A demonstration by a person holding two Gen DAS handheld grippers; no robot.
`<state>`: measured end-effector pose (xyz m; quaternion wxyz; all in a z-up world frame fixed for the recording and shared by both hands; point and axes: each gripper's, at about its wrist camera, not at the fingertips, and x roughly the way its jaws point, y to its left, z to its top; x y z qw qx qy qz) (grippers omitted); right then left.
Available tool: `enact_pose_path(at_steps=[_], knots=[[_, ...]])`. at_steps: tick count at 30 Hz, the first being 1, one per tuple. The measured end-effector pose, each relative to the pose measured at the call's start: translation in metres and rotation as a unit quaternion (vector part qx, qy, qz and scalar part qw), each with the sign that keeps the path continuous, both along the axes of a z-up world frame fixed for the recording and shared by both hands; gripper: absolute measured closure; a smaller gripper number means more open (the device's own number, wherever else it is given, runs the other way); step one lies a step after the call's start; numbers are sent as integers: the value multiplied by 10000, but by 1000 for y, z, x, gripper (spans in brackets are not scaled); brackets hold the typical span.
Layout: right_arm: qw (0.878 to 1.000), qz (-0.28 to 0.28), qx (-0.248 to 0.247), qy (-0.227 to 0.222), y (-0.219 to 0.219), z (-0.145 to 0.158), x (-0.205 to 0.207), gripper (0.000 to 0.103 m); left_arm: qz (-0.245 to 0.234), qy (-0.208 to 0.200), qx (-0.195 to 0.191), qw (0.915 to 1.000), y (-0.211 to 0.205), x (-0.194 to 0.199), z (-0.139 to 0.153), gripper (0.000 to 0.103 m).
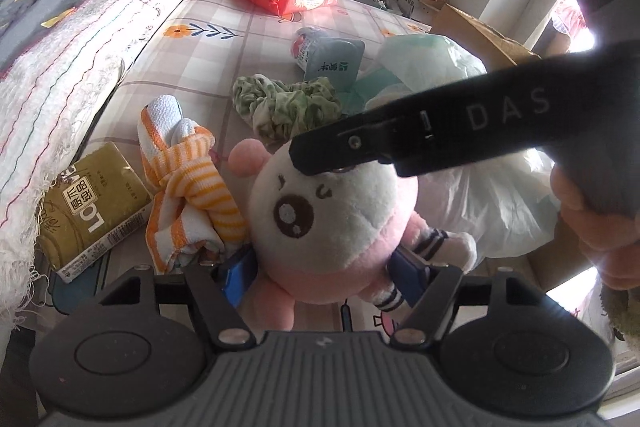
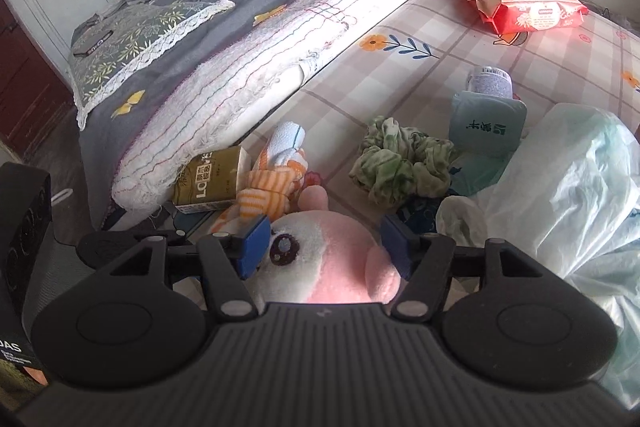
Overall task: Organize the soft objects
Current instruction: 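Grasp the pink-white plush toy with the right gripper, then carry the plush toy over the cardboard box with the right gripper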
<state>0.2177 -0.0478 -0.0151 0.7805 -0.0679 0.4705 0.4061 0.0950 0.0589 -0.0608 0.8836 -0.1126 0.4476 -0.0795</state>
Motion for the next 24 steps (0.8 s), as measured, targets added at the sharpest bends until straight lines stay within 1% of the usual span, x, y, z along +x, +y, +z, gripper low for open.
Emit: enact_pose_path(at_steps=[3,7,10,14,19,24], knots=[[9998,-19,84,181,0,-4,3,39,31,-8,43,10000,-1,-2,1,33],[9991,-26,268,323,-6,-1,-2,42,42,-7,88,10000,-2,-10,8,33],[9982,-81,453,381,-14,6,-8,43,39,-120,104,9999,-3,-21,19,33],[9950,-205,854,474,-31,22,-17,44,-9,-322,162,9993,-7,-34,37,33],[9909,-475,1228,274,-60,47,-31,44,-248,-750,334,9963,-24,-43,70,33],[9818,-879,1683,-10,-107,75,-40,44,-735,-1074,584,9898,-59,-34,100,33]])
